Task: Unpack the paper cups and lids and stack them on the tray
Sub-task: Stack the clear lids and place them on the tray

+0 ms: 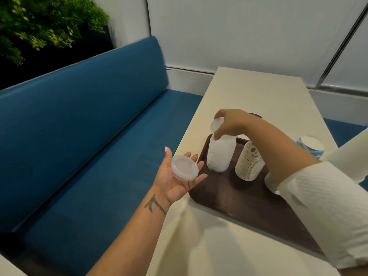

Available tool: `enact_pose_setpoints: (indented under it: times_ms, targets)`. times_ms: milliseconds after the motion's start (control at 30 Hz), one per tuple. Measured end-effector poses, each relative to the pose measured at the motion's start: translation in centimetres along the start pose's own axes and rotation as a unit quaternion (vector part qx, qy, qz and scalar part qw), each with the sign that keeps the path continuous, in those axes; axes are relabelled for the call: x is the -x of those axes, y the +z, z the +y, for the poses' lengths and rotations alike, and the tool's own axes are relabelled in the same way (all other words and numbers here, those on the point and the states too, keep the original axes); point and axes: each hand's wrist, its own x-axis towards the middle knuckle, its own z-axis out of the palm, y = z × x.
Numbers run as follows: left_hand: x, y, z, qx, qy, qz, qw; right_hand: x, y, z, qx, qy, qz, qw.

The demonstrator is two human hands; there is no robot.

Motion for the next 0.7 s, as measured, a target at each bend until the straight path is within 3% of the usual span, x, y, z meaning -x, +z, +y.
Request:
enact_pose_setpoints:
  times_ms: [267, 633, 700]
  targets:
    - [-0.6, -0.3, 0.4, -0.002, 0.003, 0.007, 1.000, -2.5, 2.6, 1.1, 0.044, 0.072, -0.029, 0.996]
    - [-0.8, -0.3, 0.7, -0.001, 0.004, 0.000, 1.000, -3.3, 3.6, 1.9, 0.021, 0.084, -0.044, 0.995]
    - [-0.7, -0.2, 0.8, 0.001, 0.004, -0.004, 1.000, -3.0, 3.5, 1.8, 0.032, 0.070, -0.017, 0.997]
